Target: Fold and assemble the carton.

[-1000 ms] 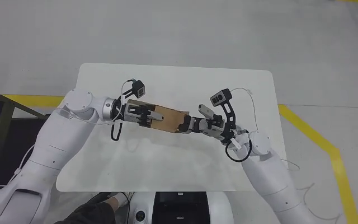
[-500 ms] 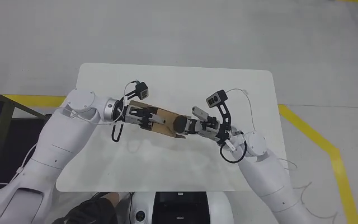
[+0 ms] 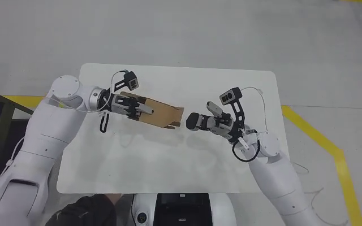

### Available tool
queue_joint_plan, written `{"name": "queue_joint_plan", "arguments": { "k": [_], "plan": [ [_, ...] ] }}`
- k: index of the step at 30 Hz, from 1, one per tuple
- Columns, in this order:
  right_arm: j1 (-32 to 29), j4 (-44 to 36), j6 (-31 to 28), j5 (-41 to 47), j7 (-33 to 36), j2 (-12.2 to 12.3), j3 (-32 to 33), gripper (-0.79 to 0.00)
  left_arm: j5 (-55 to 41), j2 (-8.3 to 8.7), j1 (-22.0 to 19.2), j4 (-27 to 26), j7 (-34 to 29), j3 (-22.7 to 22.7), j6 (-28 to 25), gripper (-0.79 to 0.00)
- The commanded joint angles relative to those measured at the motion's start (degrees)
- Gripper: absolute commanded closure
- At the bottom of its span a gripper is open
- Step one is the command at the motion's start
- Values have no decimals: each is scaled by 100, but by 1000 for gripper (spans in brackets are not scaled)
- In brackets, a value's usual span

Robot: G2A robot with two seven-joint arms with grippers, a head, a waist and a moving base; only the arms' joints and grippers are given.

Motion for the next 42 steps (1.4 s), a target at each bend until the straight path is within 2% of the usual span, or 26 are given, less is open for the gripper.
{"name": "queue_joint_plan", "arguments": {
  "k": [1,9,14,18,28,31,42],
  "plan": [
    [44,31,64,-61,45,0,-35,-785,-162,91,-144,-13,0,226,-39,0],
    [123,49,251,-100,310,38,63,-785,-662,487,-808,131,0,1260,-331,0],
    [114,83,515,268,546,63,184,-785,-1201,687,-1170,187,0,1856,-483,0],
    [153,138,550,439,690,51,117,-785,-1584,814,-1406,174,0,2301,-580,0],
    [254,278,107,419,660,-38,-289,-785,-2036,1015,-1906,29,0,3312,-903,0],
    [250,264,119,435,695,-48,-351,-785,-2216,1055,-2019,16,0,3515,-963,0],
    [192,162,133,491,736,-70,-499,-785,-2216,1055,-2019,16,0,3515,-963,0]
  ]
}}
